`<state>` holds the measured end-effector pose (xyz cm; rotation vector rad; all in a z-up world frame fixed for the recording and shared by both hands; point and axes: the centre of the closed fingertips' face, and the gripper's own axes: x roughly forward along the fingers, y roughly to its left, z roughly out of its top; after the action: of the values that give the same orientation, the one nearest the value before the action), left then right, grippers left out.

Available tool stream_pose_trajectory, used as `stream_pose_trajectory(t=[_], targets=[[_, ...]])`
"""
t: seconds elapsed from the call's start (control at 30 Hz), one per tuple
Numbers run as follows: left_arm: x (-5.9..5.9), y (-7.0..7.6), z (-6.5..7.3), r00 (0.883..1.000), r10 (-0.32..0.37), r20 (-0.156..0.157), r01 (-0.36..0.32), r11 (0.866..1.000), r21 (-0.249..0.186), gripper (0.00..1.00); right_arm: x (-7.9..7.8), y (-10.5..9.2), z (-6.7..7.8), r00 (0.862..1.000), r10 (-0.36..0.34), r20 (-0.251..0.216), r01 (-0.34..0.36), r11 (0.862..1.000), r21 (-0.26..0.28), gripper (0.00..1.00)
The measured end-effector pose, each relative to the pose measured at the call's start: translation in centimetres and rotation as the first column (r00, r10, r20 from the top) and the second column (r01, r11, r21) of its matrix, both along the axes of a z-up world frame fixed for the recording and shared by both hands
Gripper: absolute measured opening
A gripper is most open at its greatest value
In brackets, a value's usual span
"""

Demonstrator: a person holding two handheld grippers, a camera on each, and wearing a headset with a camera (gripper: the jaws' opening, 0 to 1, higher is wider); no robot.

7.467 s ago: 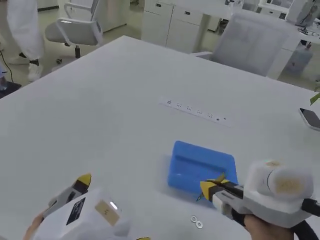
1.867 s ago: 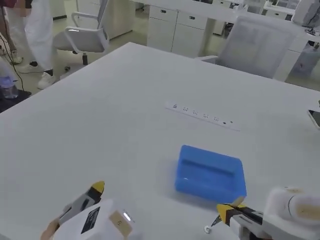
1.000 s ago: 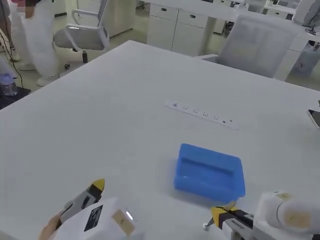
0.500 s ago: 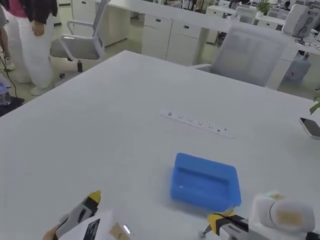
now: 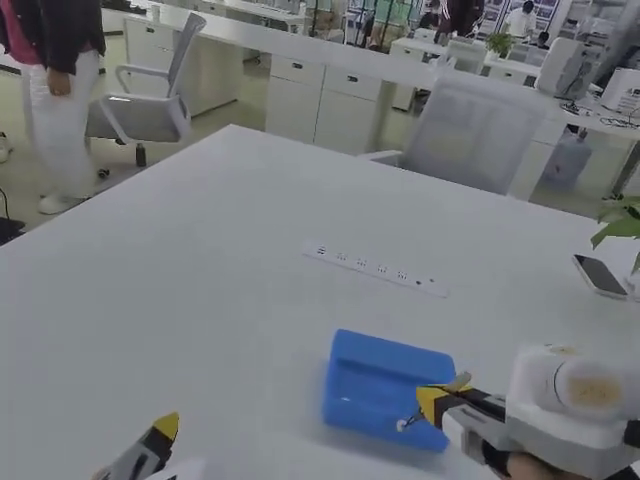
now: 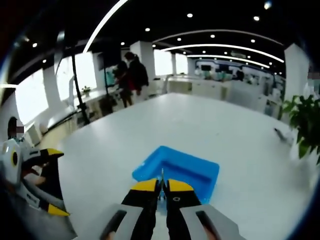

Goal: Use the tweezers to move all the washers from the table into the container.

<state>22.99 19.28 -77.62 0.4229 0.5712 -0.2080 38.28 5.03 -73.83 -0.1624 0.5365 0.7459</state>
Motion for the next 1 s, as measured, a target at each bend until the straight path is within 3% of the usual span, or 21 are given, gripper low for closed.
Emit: stream_pose_trajectory(t=[0.23, 0.4, 0.87, 1.0], targets=[[0.0, 0.0, -0.2, 1.0, 0.0, -0.007, 0.0, 1.0, 0.003, 0.92, 3.1, -0.2, -1.5, 0.999, -0.032, -0.002, 0.032, 0.999, -0.035, 0.02], [0.0, -0.1, -0.3, 1.0, -0.003, -0.016, 0.004, 1.0, 0.007, 0.92, 3.9, -0.3, -3.1, 0.999, -0.038, -0.019, 0.036, 0.997, -0.072, 0.02], [-0.1, -0.1, -0.4, 1.0, -0.005, -0.02, 0.005, 1.0, 0.013, 0.92, 3.9, -0.7, -7.3, 0.997, -0.024, -0.078, 0.011, 0.987, -0.162, 0.02], [-0.1, -0.1, -0.5, 1.0, -0.006, -0.022, 0.006, 1.0, 0.015, 0.92, 3.7, -0.6, -6.9, 0.997, -0.023, -0.077, 0.011, 0.988, -0.153, 0.02]])
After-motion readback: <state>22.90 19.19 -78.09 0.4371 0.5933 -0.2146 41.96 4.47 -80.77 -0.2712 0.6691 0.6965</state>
